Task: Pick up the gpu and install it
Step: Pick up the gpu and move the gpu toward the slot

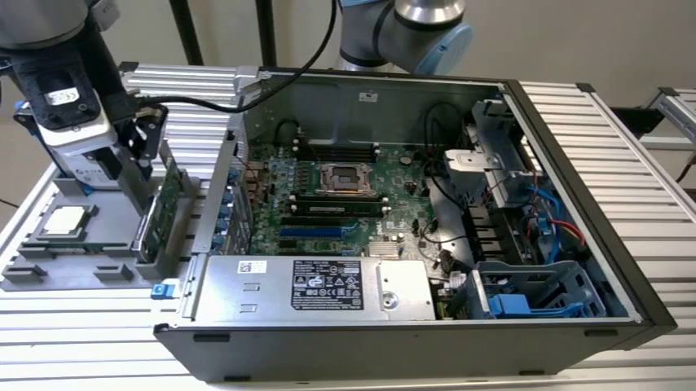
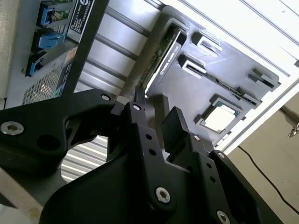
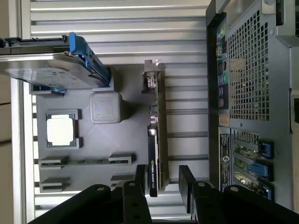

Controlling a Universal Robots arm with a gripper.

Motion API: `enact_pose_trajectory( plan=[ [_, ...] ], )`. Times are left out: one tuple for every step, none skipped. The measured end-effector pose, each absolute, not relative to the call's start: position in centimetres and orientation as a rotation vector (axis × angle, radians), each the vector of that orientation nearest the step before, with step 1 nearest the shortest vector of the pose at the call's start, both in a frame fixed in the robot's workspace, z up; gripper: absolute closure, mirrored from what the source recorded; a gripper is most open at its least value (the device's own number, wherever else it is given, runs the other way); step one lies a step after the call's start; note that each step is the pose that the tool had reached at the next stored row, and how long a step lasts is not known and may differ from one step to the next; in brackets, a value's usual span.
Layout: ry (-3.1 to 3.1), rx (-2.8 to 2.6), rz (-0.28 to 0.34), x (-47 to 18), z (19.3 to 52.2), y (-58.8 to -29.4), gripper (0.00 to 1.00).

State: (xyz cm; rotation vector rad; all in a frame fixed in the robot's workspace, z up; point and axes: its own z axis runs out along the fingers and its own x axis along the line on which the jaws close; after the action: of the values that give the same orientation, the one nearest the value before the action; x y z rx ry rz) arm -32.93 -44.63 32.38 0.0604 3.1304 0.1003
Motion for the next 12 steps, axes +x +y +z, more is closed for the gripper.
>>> enact_pose_trajectory(
  plan=[
    [3.131, 0.06, 0.1, -32.9, 32.3, -44.6, 0.0],
    [3.131, 0.06, 0.1, -33.0, 32.2, -44.6, 0.0],
    [3.132, 0.06, 0.1, -33.0, 32.1, -44.6, 0.0],
    [3.132, 0.06, 0.1, -33.0, 31.9, -44.6, 0.0],
    [3.132, 0.061, 0.1, -33.0, 31.8, -44.6, 0.0],
    [3.133, 0.061, 0.1, -33.0, 31.7, -44.6, 0.0],
    [3.133, 0.061, 0.1, -33.0, 31.6, -44.6, 0.0],
    [3.133, 0.061, 0.1, -33.0, 31.5, -44.6, 0.0],
    [3.133, 0.061, 0.1, -33.0, 31.4, -44.6, 0.0],
    [3.133, 0.061, 0.1, -33.0, 31.3, -44.6, 0.0],
    [3.133, 0.061, 0.1, -33.0, 31.1, -44.6, 0.0],
    [3.134, 0.061, 0.1, -33.0, 31.0, -44.6, 0.0]
  ],
)
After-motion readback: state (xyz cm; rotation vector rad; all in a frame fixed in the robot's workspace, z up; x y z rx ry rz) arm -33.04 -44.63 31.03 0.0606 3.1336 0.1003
